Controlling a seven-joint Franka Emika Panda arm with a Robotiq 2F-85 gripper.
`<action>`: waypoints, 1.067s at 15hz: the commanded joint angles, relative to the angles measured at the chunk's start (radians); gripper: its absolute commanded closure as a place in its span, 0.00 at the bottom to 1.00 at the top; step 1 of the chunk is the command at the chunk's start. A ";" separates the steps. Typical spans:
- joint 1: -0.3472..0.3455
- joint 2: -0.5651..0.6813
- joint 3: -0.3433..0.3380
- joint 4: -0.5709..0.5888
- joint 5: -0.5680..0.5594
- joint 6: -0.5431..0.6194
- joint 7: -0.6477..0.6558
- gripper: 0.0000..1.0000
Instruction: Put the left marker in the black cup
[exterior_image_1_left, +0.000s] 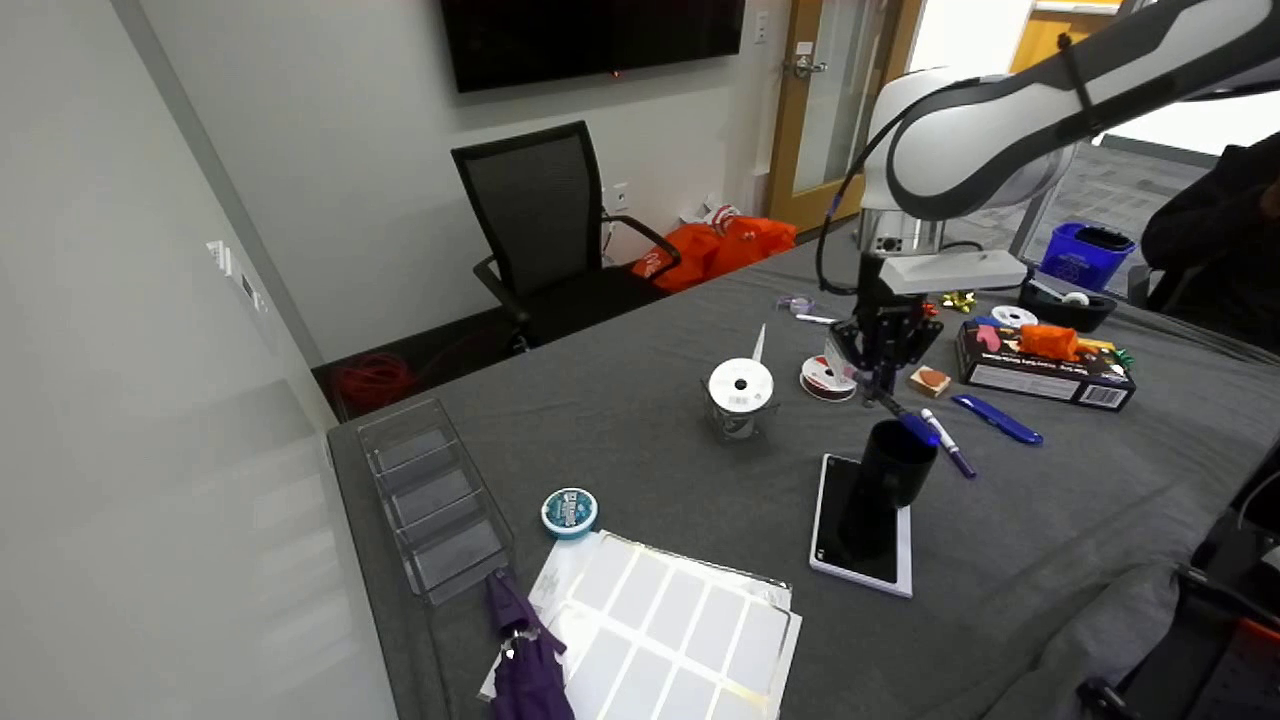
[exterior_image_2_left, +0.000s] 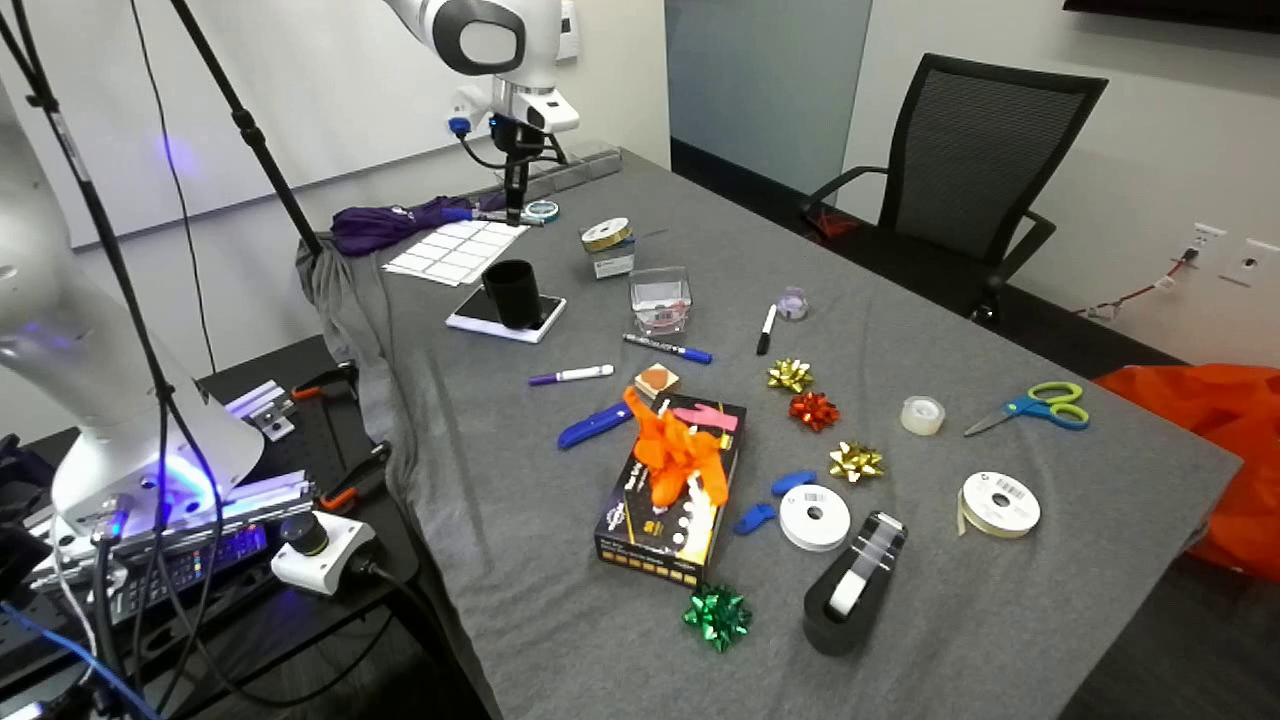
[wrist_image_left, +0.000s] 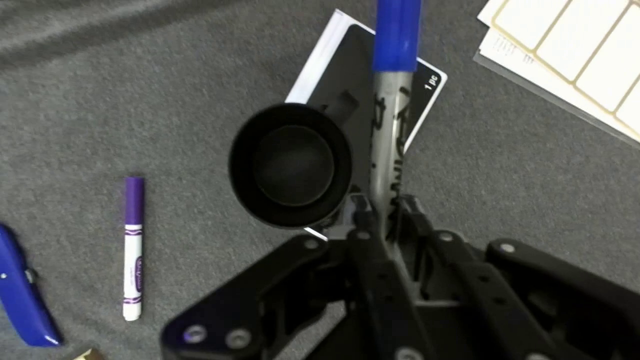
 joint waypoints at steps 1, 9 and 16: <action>-0.031 -0.052 -0.012 -0.057 -0.025 -0.079 -0.055 0.96; -0.044 -0.009 -0.019 -0.117 -0.019 -0.106 -0.058 0.96; -0.047 0.040 -0.001 -0.108 0.091 -0.110 -0.086 0.96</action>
